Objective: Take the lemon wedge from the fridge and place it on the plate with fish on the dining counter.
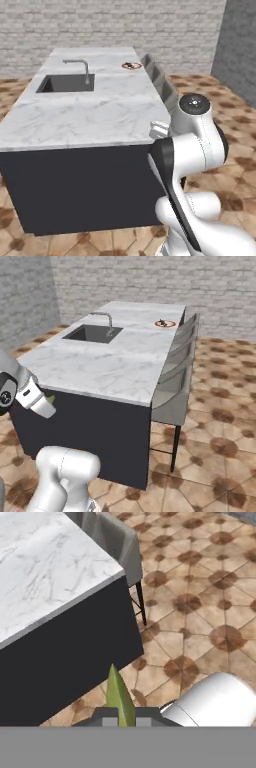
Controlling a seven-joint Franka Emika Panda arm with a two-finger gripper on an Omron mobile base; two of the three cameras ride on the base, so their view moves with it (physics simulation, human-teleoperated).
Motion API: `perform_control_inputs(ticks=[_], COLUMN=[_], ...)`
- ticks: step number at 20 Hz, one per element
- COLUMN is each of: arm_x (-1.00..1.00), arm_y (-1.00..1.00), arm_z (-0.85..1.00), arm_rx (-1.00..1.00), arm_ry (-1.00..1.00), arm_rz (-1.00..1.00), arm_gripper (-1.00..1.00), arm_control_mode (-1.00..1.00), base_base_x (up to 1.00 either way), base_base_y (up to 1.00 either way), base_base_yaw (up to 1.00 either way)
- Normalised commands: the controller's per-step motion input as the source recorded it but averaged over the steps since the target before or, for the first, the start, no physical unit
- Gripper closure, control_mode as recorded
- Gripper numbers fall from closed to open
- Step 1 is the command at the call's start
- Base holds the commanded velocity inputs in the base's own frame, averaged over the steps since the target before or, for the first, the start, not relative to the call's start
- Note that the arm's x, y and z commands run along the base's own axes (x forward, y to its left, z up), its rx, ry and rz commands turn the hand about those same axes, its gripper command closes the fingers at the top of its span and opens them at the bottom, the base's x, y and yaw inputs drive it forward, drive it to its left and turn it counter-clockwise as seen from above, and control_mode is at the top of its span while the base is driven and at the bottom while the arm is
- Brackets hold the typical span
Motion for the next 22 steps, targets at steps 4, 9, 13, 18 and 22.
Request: perform_control_inputs(ticks=[4, 9, 13, 18, 22], arm_x=[0.00, 0.00, 0.00, 0.00, 0.00], arm_y=[0.00, 0.00, 0.00, 0.00, 0.00], arm_z=[0.00, 0.00, 0.00, 0.00, 0.00], arm_rx=[0.00, 0.00, 0.00, 0.00, 0.00], arm_ry=[0.00, 0.00, 0.00, 0.00, 0.00], arm_rz=[0.00, 0.00, 0.00, 0.00, 0.00], arm_gripper=[1.00, 1.00, 1.00, 1.00, 1.00], arm_control_mode=[1.00, 1.00, 1.00, 1.00, 1.00], base_base_x=[0.48, 0.05, 0.02, 0.54, 0.99], base_base_y=[-0.94, -1.00, -1.00, -1.00, -1.00], base_base_yaw=[-0.09, -0.22, -0.25, -0.16, -0.09])
